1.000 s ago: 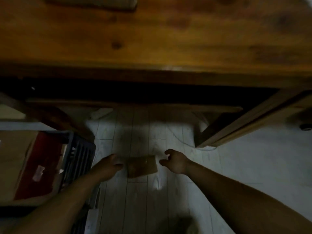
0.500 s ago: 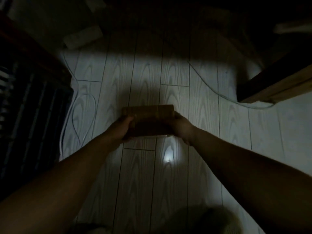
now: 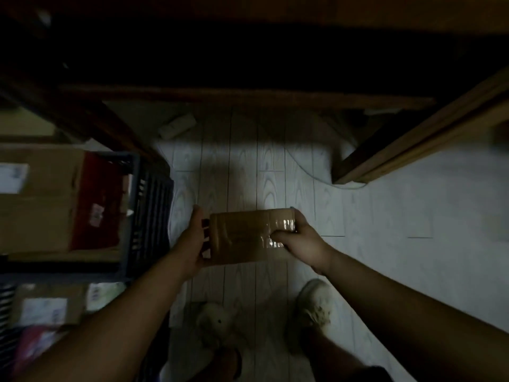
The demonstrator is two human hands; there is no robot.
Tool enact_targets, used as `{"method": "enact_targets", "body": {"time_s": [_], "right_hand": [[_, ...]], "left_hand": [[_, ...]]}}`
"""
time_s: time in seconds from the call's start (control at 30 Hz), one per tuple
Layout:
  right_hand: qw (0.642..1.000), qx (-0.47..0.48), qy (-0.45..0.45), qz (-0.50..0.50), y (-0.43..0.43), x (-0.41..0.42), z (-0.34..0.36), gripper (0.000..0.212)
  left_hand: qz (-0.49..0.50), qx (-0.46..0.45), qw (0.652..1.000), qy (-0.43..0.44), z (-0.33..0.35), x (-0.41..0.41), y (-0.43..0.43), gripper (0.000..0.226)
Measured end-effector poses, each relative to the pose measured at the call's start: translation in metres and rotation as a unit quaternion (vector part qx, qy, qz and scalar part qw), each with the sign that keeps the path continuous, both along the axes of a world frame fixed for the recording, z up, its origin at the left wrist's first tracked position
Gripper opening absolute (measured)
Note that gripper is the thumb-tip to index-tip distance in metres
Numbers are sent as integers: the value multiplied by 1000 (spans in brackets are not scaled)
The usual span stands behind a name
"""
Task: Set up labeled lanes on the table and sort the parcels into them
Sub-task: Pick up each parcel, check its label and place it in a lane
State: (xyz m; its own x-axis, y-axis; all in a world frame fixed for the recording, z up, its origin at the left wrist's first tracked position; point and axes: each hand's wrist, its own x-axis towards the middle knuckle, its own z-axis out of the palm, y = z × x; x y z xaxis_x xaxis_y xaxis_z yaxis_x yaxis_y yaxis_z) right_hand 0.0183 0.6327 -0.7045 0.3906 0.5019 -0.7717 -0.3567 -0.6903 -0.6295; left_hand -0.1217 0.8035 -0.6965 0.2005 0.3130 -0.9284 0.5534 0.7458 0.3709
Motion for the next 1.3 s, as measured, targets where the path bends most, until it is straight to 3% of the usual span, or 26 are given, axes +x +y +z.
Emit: {"method": "enact_targets", "body": {"time_s": [0.1,0.2,0.33,0.47,0.63,0.7,0.8,0.9,0.97,1.1,1.3], "right_hand": [[999,3,-34,-13,-27,-10,116,80],[998,9,-61,-8,-54,-17,208,74],[991,46,-108,-57,-82,-15,294,61],[976,122,-160,-83,-106,-1,365,63],[941,184,-270,-88,-134,31,444,96],[921,207,-318,-87,-146,42,470,86],[883,282,-354,-123,-161,53,507,47],[855,286,-397,-173,-166,67,532,22],[844,283,-417,-185,-166,79,543,25],[843,298,-420,-153,-159,100,555,53],[834,294,-423,-199,-125,138,569,45]], "left_hand": [[-52,-17,998,-41,106,-11,-16,50],[-84,0,993,-79,195,-14,-41,29],[-63,54,982,-169,276,-14,-70,30],[-90,125,947,-281,344,1,-93,50],[-94,273,919,-269,437,39,-113,24],[-82,274,913,-291,474,53,-121,39],[-121,334,885,-301,511,71,-136,32],[-96,394,859,-313,532,88,-147,27],[-75,399,852,-330,544,100,-150,24],[-51,420,836,-349,560,124,-137,23],[-89,458,795,-388,573,183,-84,21]]}}
